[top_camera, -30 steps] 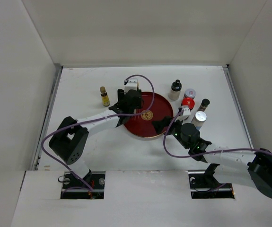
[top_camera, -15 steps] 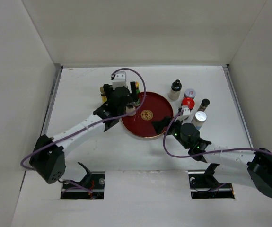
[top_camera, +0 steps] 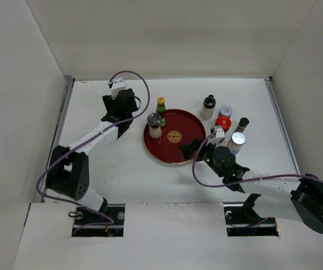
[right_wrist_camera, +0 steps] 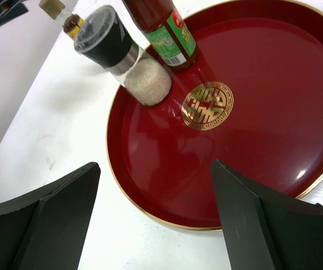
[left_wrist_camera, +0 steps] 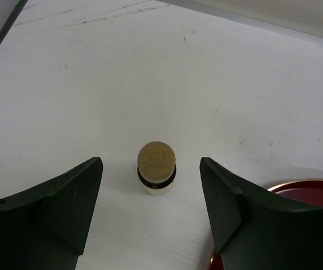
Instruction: Organize the condiment bottles
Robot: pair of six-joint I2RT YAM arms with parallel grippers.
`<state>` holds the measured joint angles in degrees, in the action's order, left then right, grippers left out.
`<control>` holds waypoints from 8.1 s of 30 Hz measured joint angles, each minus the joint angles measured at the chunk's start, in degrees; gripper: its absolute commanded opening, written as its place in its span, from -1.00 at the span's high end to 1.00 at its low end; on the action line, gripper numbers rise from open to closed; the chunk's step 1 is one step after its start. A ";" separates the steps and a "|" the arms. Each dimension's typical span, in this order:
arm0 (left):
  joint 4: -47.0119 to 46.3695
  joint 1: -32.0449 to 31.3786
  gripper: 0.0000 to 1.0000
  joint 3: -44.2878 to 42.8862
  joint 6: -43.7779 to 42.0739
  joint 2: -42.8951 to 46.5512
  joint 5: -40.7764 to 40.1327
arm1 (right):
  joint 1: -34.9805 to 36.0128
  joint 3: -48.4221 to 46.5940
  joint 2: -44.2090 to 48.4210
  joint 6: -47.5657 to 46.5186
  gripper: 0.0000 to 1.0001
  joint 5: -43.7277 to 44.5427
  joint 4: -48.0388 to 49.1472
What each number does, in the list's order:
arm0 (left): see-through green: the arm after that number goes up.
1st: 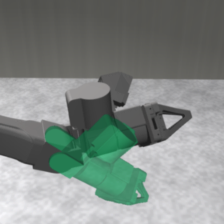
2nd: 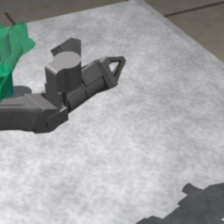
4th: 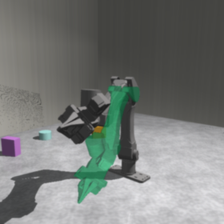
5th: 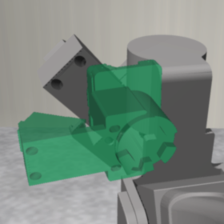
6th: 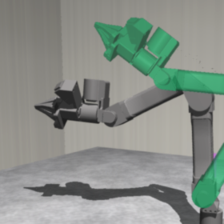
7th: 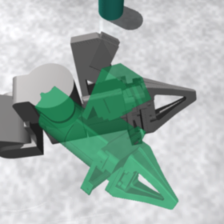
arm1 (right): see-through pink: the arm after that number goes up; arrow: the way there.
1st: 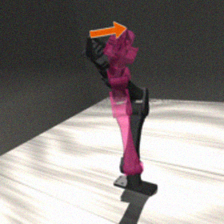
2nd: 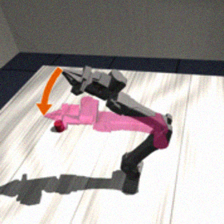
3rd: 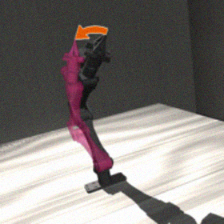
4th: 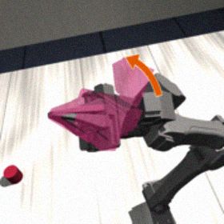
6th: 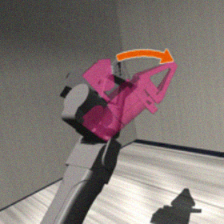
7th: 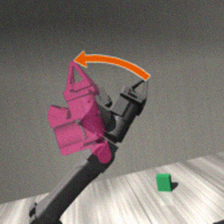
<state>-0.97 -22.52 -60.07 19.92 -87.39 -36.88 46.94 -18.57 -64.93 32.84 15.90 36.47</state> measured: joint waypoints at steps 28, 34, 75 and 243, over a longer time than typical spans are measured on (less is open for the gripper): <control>6.14 -12.79 0.60 6.27 -1.33 17.99 -0.63 | -0.15 0.00 -0.22 0.39 -0.71 -0.44 -0.02; 7.19 -21.73 0.60 7.08 1.60 17.53 0.07 | -0.46 0.07 0.22 0.44 -0.71 -0.44 -0.04; -28.81 -15.56 -0.98 45.09 10.97 37.53 -4.68 | -12.50 -23.93 7.26 -10.19 -1.00 20.92 -33.03; -36.15 -4.85 -0.96 49.62 22.56 25.20 9.60 | -1.11 -51.15 -33.68 -15.98 -0.88 13.73 -31.80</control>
<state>-37.12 -27.38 -10.46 42.48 -62.19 -27.29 45.82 -69.71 -98.61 16.86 29.63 4.67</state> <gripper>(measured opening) 0.981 0.913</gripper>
